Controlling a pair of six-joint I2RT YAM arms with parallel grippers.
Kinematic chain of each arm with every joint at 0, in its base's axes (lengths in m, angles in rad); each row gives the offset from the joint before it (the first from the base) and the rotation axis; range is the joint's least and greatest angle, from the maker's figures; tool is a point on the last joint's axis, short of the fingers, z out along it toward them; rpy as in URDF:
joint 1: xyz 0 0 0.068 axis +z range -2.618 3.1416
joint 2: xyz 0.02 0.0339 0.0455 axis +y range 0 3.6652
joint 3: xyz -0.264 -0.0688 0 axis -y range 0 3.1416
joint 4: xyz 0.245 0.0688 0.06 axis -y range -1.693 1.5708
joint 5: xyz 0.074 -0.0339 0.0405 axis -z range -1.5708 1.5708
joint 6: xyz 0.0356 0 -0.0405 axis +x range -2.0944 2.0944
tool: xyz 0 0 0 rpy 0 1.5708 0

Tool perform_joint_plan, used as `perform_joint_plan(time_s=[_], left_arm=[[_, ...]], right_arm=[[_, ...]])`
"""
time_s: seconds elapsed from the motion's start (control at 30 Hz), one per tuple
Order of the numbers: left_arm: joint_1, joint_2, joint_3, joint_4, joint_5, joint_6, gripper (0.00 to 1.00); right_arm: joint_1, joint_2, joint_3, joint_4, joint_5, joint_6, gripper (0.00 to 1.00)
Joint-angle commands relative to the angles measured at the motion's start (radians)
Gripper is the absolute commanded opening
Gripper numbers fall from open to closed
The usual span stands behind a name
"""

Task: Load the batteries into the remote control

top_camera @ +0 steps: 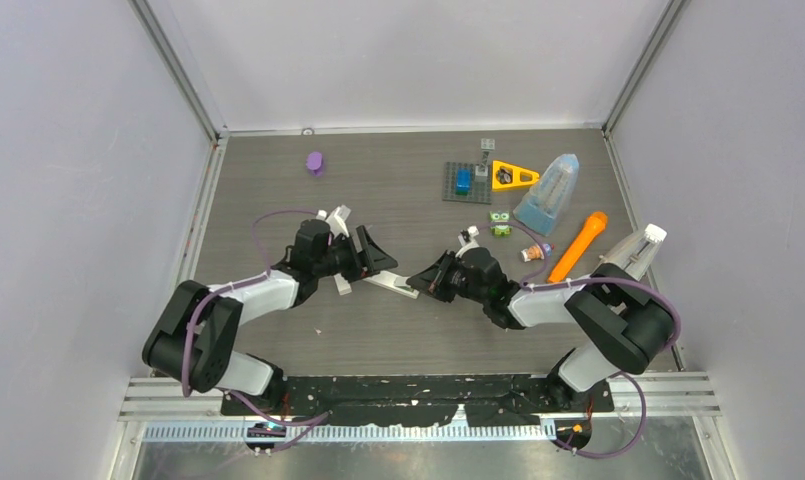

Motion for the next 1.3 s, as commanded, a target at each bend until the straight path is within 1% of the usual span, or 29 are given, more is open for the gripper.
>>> perform_joint_plan(time_s=[0.0, 0.27, 0.37, 0.47, 0.73, 1.0, 1.27], left_arm=[[0.005, 0.02, 0.01, 0.068, 0.036, -0.005, 0.68], [0.006, 0.064, -0.006, 0.134, 0.064, -0.043, 0.66], [0.006, 0.069, -0.015, 0.155, 0.064, -0.052, 0.64], [0.006, 0.073, -0.018, 0.158, 0.06, -0.054, 0.63], [0.005, 0.082, -0.016, 0.158, 0.053, -0.051, 0.62], [0.005, 0.079, -0.01, 0.151, 0.05, -0.044, 0.61], [0.006, 0.079, 0.005, 0.127, 0.053, -0.023, 0.61]], right_arm=[[0.004, 0.029, -0.006, 0.024, 0.028, 0.013, 0.05], [0.004, 0.091, -0.06, 0.113, 0.026, 0.113, 0.05], [0.003, 0.093, -0.074, 0.111, 0.03, 0.126, 0.08], [0.004, 0.084, -0.086, 0.084, 0.039, 0.133, 0.11], [0.005, 0.08, -0.062, 0.003, 0.04, 0.129, 0.16], [0.005, 0.055, -0.04, -0.092, 0.043, 0.143, 0.27], [0.004, 0.054, -0.005, -0.138, 0.048, 0.124, 0.32]])
